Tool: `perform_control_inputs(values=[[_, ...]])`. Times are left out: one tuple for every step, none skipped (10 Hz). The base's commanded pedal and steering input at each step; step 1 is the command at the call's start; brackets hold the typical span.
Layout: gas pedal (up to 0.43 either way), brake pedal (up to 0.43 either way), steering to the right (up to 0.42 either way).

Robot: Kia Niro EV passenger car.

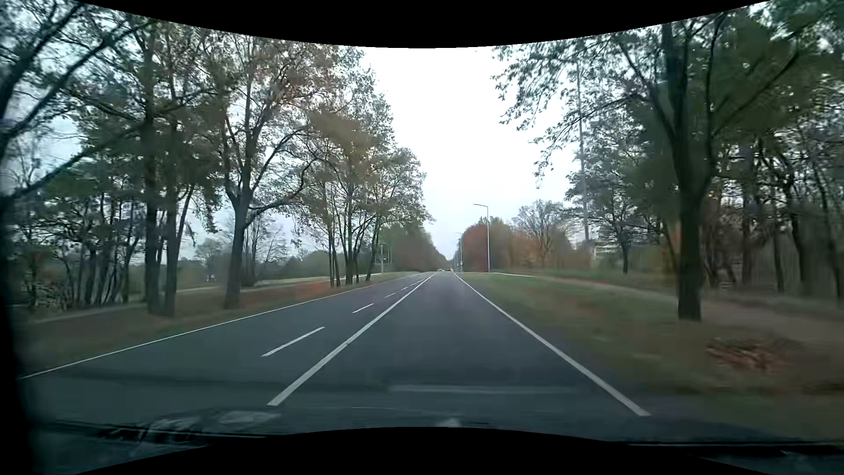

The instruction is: Follow the waypoints while adhering to traffic rules and regulations

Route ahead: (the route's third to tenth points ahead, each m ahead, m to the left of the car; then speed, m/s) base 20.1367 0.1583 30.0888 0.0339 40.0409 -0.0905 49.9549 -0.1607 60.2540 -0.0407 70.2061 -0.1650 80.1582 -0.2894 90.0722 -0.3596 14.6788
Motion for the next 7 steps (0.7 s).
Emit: perform_control_inputs(values=[[0.177,0.000,0.000],[0.177,0.000,0.000],[0.177,0.000,-0.001],[0.177,0.000,-0.002],[0.177,0.000,-0.003],[0.177,0.000,-0.003],[0.177,0.000,-0.003]])
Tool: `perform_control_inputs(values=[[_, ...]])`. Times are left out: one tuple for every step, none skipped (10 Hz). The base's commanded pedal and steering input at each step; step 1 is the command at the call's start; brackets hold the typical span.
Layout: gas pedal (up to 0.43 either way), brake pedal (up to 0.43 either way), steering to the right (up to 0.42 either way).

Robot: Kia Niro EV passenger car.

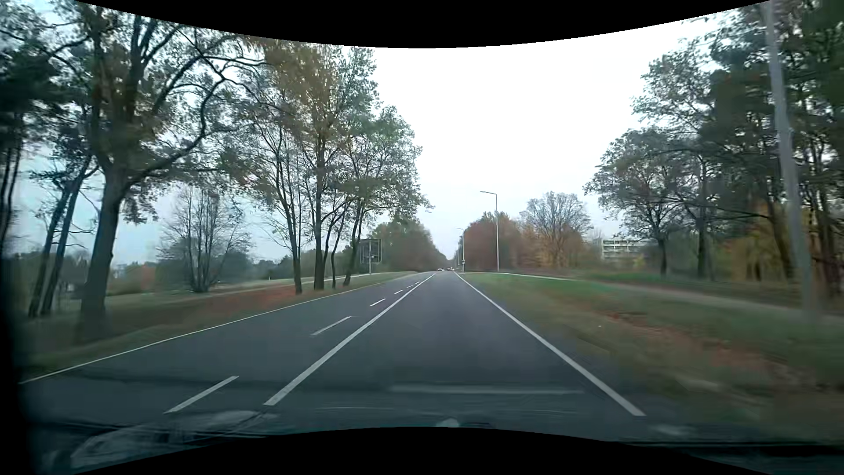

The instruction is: Follow the waypoints while adhering to traffic rules and regulations

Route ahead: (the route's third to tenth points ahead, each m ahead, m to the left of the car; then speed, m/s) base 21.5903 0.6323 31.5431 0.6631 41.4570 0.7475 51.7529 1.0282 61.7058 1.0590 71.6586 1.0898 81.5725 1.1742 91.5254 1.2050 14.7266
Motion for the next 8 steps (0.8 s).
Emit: perform_control_inputs(values=[[0.177,0.000,-0.003],[0.177,0.000,-0.001],[0.177,0.000,0.000],[0.177,0.000,0.000],[0.177,0.000,0.000],[0.177,0.000,0.000],[0.177,0.000,0.000],[0.177,0.000,0.000]])
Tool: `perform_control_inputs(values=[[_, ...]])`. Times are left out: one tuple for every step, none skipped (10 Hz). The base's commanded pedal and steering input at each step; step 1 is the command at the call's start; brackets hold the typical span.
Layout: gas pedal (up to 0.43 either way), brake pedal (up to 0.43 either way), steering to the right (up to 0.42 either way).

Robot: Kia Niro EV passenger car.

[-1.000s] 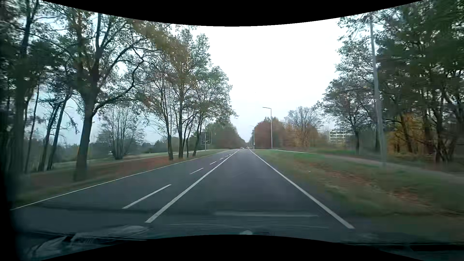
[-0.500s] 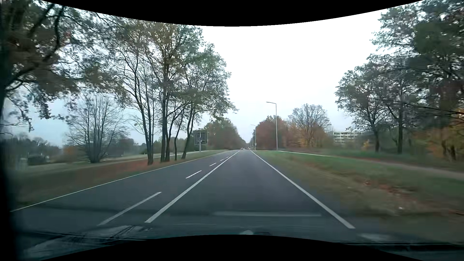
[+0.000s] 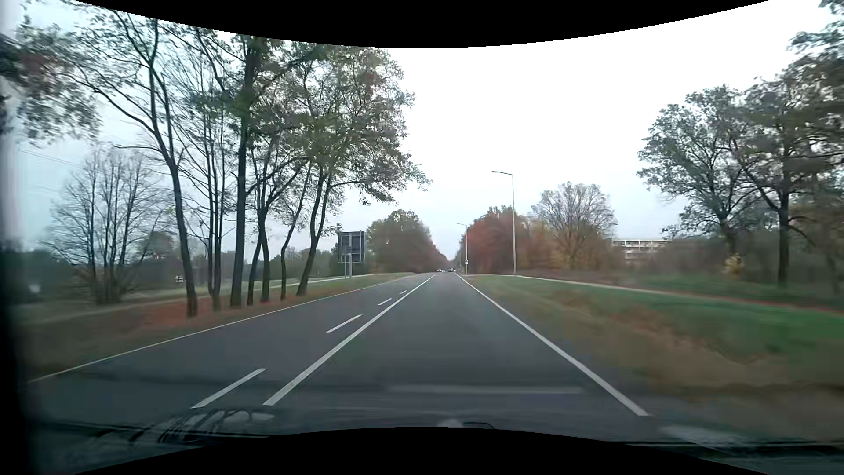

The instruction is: Follow the waypoints while adhering to traffic rules and regulations

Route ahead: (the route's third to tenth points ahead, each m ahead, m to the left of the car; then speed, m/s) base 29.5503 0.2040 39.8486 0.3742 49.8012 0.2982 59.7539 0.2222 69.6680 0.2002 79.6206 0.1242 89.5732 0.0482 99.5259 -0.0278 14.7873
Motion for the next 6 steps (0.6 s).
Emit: perform_control_inputs(values=[[0.177,0.000,0.000],[0.177,0.000,0.000],[0.177,0.000,0.000],[0.177,0.000,0.000],[0.177,0.000,0.000],[0.177,0.000,0.000]])
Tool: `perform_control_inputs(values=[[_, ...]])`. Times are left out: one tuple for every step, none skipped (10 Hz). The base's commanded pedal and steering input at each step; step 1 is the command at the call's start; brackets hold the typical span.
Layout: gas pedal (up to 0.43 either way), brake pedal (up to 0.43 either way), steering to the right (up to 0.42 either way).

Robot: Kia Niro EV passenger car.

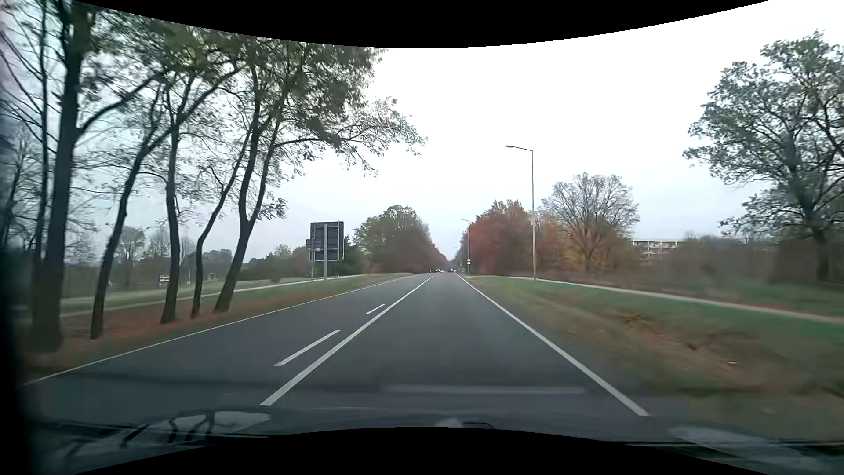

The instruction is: Follow the waypoints while adhering to traffic rules and regulations

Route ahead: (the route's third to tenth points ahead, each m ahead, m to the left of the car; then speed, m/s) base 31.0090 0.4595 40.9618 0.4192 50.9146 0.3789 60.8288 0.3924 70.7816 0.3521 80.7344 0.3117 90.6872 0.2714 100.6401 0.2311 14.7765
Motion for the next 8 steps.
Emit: perform_control_inputs(values=[[0.177,0.000,0.000],[0.177,0.000,0.000],[0.177,0.000,0.000],[0.177,0.000,0.000],[0.177,0.000,0.000],[0.177,0.000,0.000],[0.177,0.000,0.000],[0.177,0.000,0.000]])
